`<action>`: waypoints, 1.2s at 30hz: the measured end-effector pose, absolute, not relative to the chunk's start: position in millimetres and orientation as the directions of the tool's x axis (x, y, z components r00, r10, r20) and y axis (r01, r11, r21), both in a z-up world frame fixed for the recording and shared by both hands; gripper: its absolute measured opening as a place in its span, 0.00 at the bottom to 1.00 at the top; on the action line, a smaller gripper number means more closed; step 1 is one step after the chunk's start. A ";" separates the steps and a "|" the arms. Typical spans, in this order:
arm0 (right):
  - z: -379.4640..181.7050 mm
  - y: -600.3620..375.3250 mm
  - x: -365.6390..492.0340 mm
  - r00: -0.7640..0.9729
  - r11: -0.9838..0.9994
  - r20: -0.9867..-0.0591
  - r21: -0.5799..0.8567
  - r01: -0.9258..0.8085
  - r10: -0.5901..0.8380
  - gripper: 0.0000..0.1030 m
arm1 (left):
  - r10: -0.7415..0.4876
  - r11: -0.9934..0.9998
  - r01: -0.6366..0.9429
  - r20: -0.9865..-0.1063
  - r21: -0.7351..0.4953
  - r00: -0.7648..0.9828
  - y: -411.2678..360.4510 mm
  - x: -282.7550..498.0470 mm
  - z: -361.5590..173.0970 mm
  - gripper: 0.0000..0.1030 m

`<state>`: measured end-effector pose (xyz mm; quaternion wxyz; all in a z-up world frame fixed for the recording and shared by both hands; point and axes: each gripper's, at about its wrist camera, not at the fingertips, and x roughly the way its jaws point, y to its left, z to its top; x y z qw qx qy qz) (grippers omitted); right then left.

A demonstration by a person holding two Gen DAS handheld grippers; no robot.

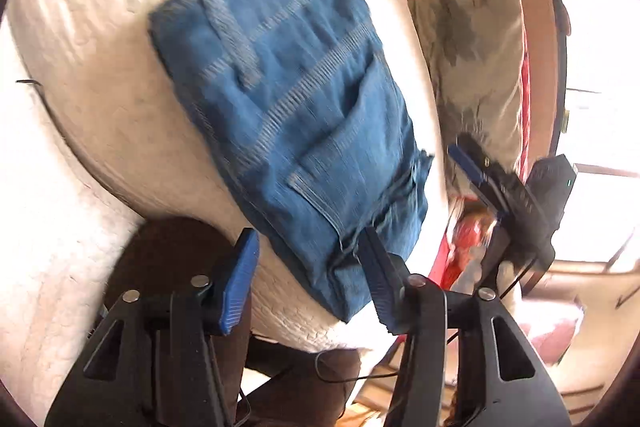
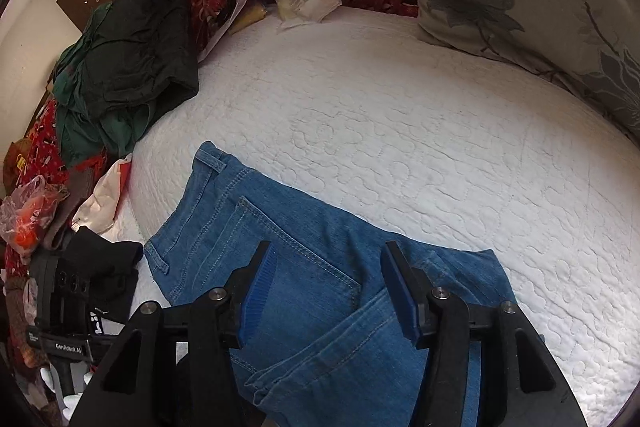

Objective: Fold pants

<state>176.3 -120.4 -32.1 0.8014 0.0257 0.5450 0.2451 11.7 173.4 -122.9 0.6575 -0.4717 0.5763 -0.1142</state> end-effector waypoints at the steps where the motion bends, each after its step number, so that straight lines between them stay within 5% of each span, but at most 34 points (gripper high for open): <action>1: -33.8 -110.8 178.9 0.274 0.876 -0.865 0.308 -0.370 0.420 0.55 | -0.698 0.496 -0.416 -0.635 -0.762 0.331 188.2 12.9 -129.6 0.51; 12: -52.9 -37.1 215.0 0.192 0.853 -0.907 0.256 -0.454 0.374 0.55 | -0.752 0.356 -0.451 -0.537 -0.818 0.382 202.0 42.4 -180.4 0.51; 25: -117.4 80.8 228.7 0.136 0.636 -0.963 0.045 -0.771 0.233 0.58 | -0.681 0.460 -0.445 -0.627 -0.769 0.379 204.3 58.0 -177.0 0.51; 30: -116.7 80.7 234.4 0.110 0.583 -0.962 0.060 -0.810 0.251 0.59 | -0.670 0.453 -0.466 -0.635 -0.760 0.384 198.3 68.9 -180.0 0.60; 31: -115.6 83.5 232.5 0.115 0.570 -0.963 0.047 -0.821 0.244 0.58 | -0.665 0.458 -0.470 -0.642 -0.754 0.382 198.0 69.2 -178.8 0.60; 32: -114.5 87.1 229.2 0.096 0.555 -0.964 0.062 -0.829 0.250 0.44 | -0.661 0.458 -0.472 -0.644 -0.753 0.385 198.0 68.2 -177.3 0.59; 36: -102.4 86.8 220.1 0.134 0.563 -0.962 0.025 -0.826 0.239 0.25 | -0.631 0.487 -0.464 -0.665 -0.740 0.399 198.9 63.4 -169.6 0.29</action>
